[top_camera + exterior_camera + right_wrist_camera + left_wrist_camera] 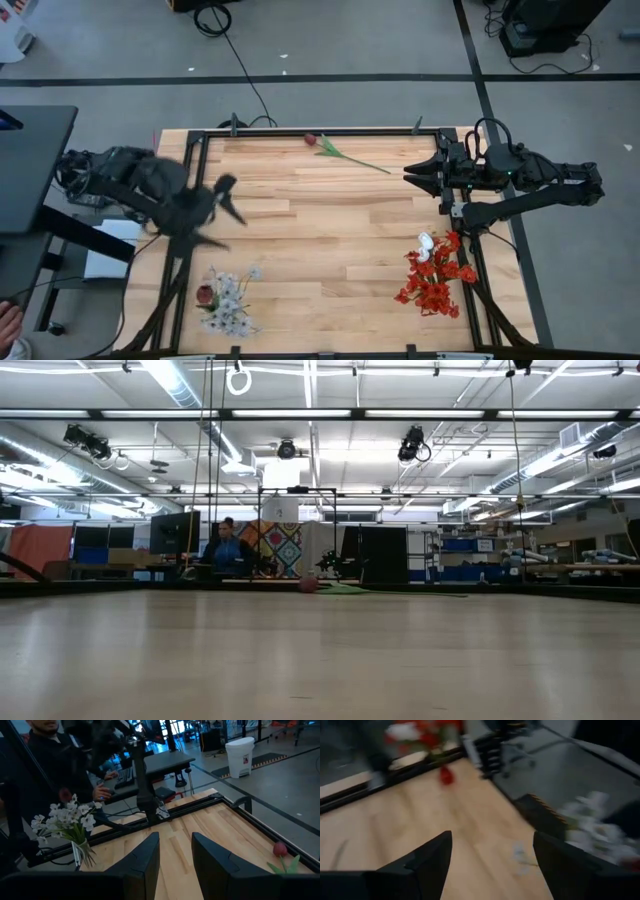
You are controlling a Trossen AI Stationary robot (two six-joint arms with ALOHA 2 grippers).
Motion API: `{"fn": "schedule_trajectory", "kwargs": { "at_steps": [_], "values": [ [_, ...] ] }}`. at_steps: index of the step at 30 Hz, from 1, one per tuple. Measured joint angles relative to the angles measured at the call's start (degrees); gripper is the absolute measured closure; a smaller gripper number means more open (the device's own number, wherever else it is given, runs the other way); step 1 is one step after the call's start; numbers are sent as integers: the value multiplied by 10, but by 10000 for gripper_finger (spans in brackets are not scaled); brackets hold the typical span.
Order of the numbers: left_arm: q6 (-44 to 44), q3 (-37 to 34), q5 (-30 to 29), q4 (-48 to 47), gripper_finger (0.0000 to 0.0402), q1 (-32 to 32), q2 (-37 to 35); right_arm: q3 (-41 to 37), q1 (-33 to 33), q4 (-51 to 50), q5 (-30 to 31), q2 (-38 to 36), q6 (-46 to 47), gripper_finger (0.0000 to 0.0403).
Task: Sort flowers into vase by color
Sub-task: Put the red flower into the transparent vase
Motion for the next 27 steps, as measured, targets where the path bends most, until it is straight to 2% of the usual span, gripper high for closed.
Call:
{"fn": "schedule_trajectory", "kwargs": {
  "at_steps": [6,10,13,20,27],
  "values": [
    [-3,0,17,4,133,146,7,0,0,0,0,0,0,281],
    [-21,0,61,29,136,247,40,0,0,0,0,0,0,281],
    [-40,-1,68,47,136,302,75,0,0,0,0,0,0,281],
    [-82,-1,40,45,136,384,141,0,0,0,0,0,0,281],
    [-117,-1,31,53,136,424,152,0,0,0,0,0,0,281]
  ]
}}
